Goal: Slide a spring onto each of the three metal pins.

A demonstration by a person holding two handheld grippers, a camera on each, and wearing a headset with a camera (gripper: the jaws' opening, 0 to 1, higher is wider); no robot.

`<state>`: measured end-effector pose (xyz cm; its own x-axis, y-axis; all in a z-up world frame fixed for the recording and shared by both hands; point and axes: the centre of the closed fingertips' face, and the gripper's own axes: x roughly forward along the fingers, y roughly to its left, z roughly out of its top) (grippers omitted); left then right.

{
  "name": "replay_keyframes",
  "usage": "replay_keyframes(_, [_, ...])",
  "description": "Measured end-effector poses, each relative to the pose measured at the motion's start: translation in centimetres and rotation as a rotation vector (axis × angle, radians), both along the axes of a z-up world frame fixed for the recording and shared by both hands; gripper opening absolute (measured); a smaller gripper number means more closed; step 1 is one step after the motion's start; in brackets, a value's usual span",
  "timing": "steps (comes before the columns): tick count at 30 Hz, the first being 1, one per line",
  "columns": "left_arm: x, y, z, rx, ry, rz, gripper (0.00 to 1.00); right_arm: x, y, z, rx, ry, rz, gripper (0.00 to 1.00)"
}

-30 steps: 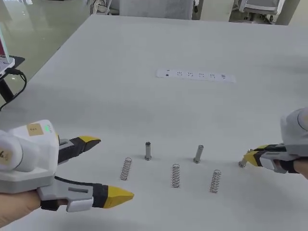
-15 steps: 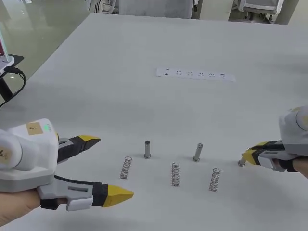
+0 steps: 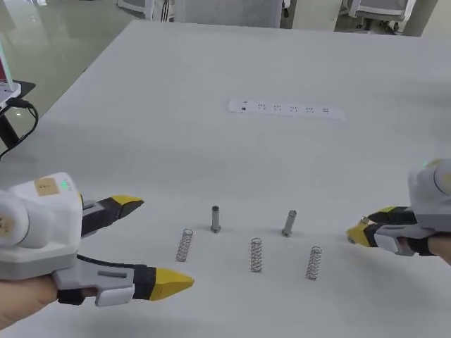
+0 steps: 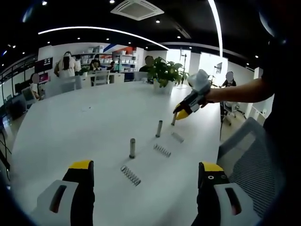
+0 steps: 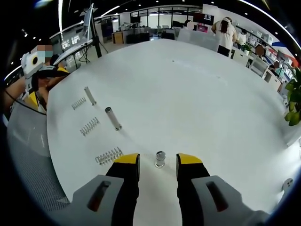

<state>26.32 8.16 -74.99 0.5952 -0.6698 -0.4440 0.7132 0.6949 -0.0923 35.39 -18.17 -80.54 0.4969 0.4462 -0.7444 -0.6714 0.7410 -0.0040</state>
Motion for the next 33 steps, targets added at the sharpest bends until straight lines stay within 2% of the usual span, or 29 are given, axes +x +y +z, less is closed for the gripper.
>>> replay_keyframes(6, [0.0,-0.1,0.0,0.004,0.003,-0.004,0.88,-0.2,0.1,0.1,0.016,0.006,-0.007,0.35])
replay_keyframes(14, [-0.1,-0.1,0.1,0.004,0.005,-0.008,0.88,-0.1,0.0,0.2,0.017,-0.006,-0.017,0.46])
replay_keyframes(33, [-0.1,-0.2,-0.3,0.001,0.011,-0.013,0.89,-1.2,-0.9,0.2,0.06,0.024,-0.09,0.57])
